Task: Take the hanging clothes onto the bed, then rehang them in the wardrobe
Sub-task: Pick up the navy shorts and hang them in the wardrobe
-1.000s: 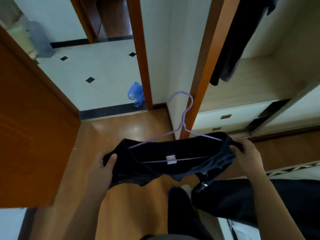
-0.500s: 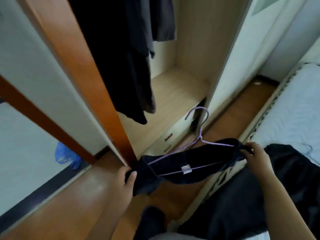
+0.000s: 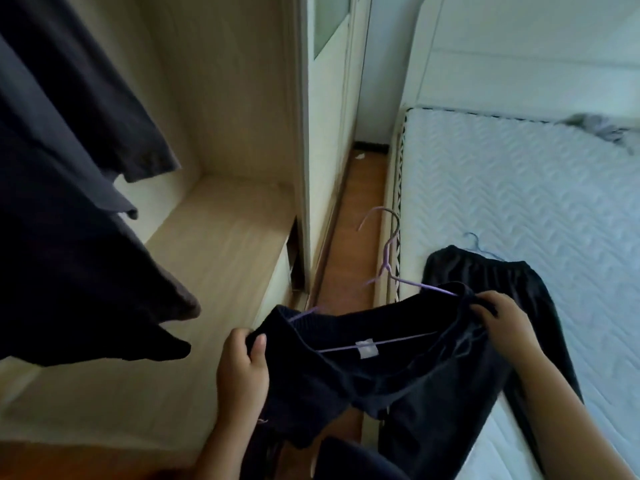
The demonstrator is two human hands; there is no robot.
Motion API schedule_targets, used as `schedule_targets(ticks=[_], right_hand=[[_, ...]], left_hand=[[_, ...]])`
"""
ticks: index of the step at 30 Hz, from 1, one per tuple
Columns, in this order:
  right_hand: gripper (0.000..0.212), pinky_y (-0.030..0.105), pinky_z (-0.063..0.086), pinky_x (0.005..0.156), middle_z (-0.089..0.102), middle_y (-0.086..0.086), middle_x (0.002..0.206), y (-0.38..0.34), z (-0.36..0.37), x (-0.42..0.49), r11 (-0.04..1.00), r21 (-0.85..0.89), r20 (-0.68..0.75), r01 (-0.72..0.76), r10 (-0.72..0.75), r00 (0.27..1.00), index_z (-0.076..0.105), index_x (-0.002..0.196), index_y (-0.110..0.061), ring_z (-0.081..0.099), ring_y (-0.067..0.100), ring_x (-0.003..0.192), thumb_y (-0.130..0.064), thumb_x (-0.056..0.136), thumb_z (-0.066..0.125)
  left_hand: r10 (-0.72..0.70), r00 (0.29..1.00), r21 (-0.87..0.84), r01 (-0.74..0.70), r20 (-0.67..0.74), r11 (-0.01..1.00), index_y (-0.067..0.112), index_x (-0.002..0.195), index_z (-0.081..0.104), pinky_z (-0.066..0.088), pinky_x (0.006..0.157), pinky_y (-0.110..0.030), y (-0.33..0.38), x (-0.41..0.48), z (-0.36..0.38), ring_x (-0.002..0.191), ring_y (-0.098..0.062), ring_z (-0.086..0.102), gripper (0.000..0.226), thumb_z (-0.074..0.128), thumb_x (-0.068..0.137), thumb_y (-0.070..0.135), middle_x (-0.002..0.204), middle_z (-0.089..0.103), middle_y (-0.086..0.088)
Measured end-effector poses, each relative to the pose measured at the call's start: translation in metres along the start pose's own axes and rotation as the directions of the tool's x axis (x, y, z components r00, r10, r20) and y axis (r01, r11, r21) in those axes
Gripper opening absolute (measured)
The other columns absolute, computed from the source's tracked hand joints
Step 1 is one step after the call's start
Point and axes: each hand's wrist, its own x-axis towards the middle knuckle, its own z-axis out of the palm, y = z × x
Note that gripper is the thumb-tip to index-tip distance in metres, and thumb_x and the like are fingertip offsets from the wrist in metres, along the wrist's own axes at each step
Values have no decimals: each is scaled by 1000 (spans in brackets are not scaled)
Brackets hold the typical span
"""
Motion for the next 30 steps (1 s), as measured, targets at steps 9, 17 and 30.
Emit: schedule_targets(ticks=[9, 17, 30], right_hand=[[14, 31, 38, 69, 62, 7, 82, -80, 3, 115, 975, -24, 55, 221, -220, 974, 62, 84, -11, 56, 24, 82, -23, 88, 57], [26, 23, 39, 59, 53, -4, 60, -202, -8, 234, 845, 353, 295, 402, -508, 809, 54, 63, -21, 52, 5, 58, -13, 86, 60], [26, 30, 50, 57, 65, 13, 62, -420, 22, 227, 549, 835, 459, -41, -654, 602, 65, 74, 0, 63, 23, 52, -21, 88, 58]], left_hand=[[54, 977, 49, -44, -208, 998, -3, 106, 51, 33, 72, -34, 48, 166, 10, 96, -38, 52, 23, 43, 94, 14, 106, 53, -22], [44, 904, 191, 42, -424, 981, -5, 109, 52, 42, 80, -49, 93, 318, -14, 99, -43, 51, 27, 43, 95, 14, 109, 52, -29], [317, 716, 261, -193, -621, 946, 8, 106, 55, 35, 88, -23, 207, 302, -91, 106, -22, 51, 26, 52, 88, 26, 109, 53, -8]])
